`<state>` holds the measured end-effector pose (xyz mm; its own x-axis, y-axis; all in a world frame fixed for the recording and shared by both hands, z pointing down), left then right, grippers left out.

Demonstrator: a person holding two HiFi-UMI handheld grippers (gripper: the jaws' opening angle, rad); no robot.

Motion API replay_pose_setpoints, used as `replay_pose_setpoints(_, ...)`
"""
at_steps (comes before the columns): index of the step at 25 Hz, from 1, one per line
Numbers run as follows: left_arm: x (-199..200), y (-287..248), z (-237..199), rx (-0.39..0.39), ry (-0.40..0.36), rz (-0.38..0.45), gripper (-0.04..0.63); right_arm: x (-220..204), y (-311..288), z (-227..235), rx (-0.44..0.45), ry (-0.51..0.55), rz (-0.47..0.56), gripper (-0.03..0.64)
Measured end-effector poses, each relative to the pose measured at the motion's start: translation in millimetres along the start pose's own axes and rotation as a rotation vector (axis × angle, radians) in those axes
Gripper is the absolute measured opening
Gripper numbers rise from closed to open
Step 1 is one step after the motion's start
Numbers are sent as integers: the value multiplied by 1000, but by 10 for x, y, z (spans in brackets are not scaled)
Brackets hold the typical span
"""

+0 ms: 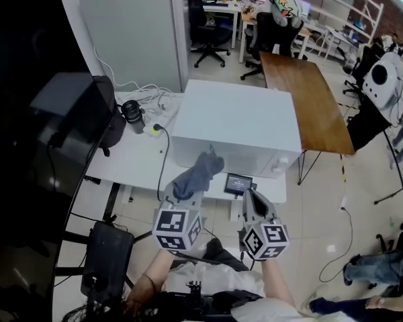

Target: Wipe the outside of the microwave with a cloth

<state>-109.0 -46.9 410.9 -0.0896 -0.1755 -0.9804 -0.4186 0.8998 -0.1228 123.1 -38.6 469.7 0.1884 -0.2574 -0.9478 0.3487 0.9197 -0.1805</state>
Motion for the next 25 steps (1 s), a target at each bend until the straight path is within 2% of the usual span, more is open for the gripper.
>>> replay_pose_setpoints(3, -128, 430, 112, -21, -3, 1, 55, -60, 265, -148, -22, -5, 26, 21)
replay_pose_setpoints(6, -260, 931, 149, -33, 24, -8, 55, -125, 597, -368, -51, -8, 59, 21)
replay_pose_setpoints(12, -546, 1791, 112, 4, 25, -44, 55, -401, 1198, -975, -51, 39, 39, 21)
replay_pose_setpoints(16, -700, 2064, 182, -6, 70, -73, 55, -482, 1478, -1210, -35, 54, 60, 21)
replay_pose_setpoints(21, -779, 2332, 359, 9, 3, -84, 55, -424, 1736, -1232, -27, 23, 88, 21)
replay_pose_setpoints(25, -863, 2412, 432, 25, 32, -109, 55, -469, 1908, -1232, -31, -12, 76, 21)
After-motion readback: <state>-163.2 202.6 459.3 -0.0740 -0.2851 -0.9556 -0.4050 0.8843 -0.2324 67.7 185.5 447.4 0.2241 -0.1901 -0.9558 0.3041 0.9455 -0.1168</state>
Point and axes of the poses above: the fingertips, and each gripper's own axes: y backward along the fingers, z to its right, x out of its top, the point moved 10 cm from there along y, backward along the fingers, and after that the axes turned 5 degrees about -x, right-handed, at the moved point
